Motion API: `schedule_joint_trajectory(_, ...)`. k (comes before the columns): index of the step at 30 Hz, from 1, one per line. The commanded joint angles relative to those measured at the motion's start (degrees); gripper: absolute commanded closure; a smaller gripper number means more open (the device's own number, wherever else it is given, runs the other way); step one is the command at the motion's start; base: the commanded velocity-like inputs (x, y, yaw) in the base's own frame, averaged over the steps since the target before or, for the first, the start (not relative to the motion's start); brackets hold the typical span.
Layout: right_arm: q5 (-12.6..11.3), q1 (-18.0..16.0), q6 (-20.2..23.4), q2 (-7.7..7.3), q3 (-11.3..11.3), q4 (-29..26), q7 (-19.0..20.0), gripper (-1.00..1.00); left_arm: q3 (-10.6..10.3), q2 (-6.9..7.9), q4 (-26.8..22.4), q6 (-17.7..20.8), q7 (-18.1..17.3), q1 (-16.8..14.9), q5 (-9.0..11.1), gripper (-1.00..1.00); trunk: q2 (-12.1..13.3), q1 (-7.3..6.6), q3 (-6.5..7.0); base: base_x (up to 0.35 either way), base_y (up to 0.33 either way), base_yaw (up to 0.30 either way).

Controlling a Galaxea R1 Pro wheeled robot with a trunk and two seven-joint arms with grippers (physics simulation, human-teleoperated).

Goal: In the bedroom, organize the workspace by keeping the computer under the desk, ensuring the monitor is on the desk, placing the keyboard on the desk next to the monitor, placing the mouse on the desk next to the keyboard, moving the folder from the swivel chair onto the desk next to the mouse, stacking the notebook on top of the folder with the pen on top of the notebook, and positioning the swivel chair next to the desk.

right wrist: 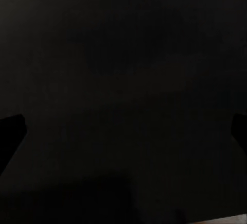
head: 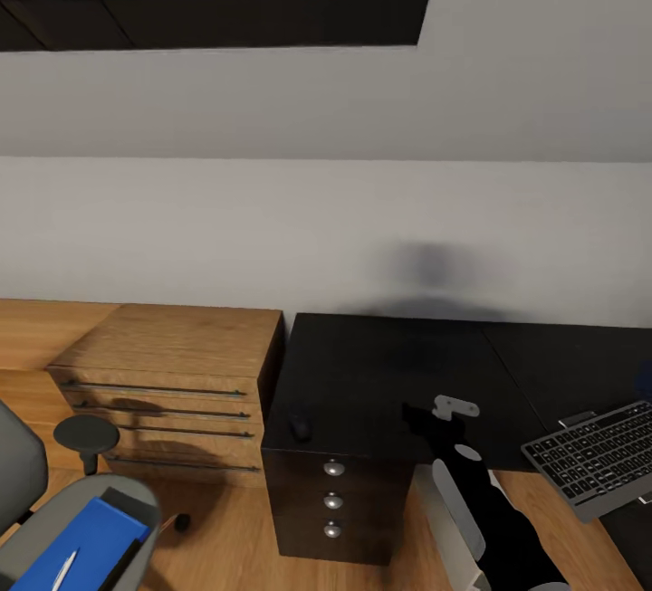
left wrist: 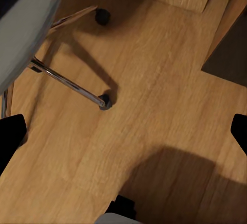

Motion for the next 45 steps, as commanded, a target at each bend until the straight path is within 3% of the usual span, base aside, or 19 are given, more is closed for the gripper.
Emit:
schedule_joint_trajectory(1,-0.4,0.0,0.2,-0.05,0.1,-0.1,-0.4,-1.0,-0.4,0.05,0.0,-0.3,0.4,0.0,0.6,-1.0,-0.1,0.01,-0.07,0.0,0.0,-0.003)
schedule_joint_trajectory(5,-0.3,0.0,-0.1,-0.25,0.0,-0.1,-0.4,-1.0,-0.4,0.04,0.0,-0.3,0.4,0.0,0.6,-1.0,-0.1,0.01,-0.07,0.0,0.0,-0.001)
schedule_joint_trajectory(6,-0.1,-0.1,-3.1,-0.55,-0.3,2.9,-0.5,-1.0,-0.4,0.04,0.1,-0.3,0.3,0.0,0.6,-1.0,-0.1,0.01,-0.07,0.0,-0.132,0.0)
schedule_joint_trajectory(9,-0.1,-0.3,-3.5,-0.95,-1.5,5.6,-0.5,-1.0,-0.4,0.04,0.6,-0.3,0.3,0.0,0.6,-1.0,-0.1,0.01,-0.07,0.0,-0.226,0.0)
schedule_joint_trajectory(10,0.0,-1.8,-3.7,-2.75,-4.1,10.6,-0.5,-1.0,-0.5,0.04,1.8,-0.4,0.3,0.0,0.6,-1.0,-0.1,0.01,-0.07,0.0,-0.323,0.0)
schedule_joint_trajectory(11,0.0,-1.8,-3.7,-2.75,-4.1,10.6,-0.5,-1.0,-0.5,0.04,1.8,-0.4,0.3,0.0,0.6,-1.0,-0.1,0.01,-0.07,0.0,-0.323,0.0)
schedule_joint_trajectory(14,-0.1,-4.3,-4.1,-5.21,-5.2,14.2,-0.5,-1.0,-0.5,0.04,2.2,-0.4,0.3,0.0,0.6,-1.0,-0.1,0.01,-0.07,0.0,-0.287,0.0)
schedule_joint_trajectory(15,-0.1,-4.3,-4.1,-5.21,-5.2,14.2,-0.5,-1.0,-0.5,0.04,2.2,-0.4,0.3,0.0,0.6,-1.0,-0.1,0.01,-0.07,0.0,-0.253,0.0)
schedule_joint_trajectory(17,0.0,-5.8,-6.1,-6.58,-6.0,16.6,-0.5,-1.0,-0.5,0.02,2.3,-0.4,0.3,0.0,0.6,-1.0,-0.1,0.01,-0.07,0.0,-0.136,0.0)
schedule_joint_trajectory(20,0.0,-7.2,-8.8,-7.35,-7.0,19.2,-0.7,-1.0,-0.5,-0.02,2.3,-0.4,0.3,0.0,0.6,-1.0,-0.1,0.01,-0.07,0.0,-0.065,0.0)
schedule_joint_trajectory(31,-0.1,-13.2,-13.0,-8.92,-7.8,29.7,-1.0,-1.0,-0.6,-0.05,2.3,-0.4,0.3,0.0,0.6,-1.0,-0.1,0.01,-0.07,0.0,-0.012,0.0)
schedule_joint_trajectory(36,0.0,-13.6,-13.2,-10.13,-7.9,30.5,-1.0,-1.0,-0.6,-0.02,2.3,-0.4,0.3,0.0,0.6,-1.0,-0.1,0.01,-0.07,0.0,-0.155,0.0)
schedule_joint_trajectory(45,0.0,-15.1,-13.5,-10.79,-7.9,33.1,-2.9,-1.0,-0.6,-0.05,2.3,-0.4,0.3,0.0,0.6,-1.0,-0.1,0.01,-0.07,0.0,-0.193,0.0)
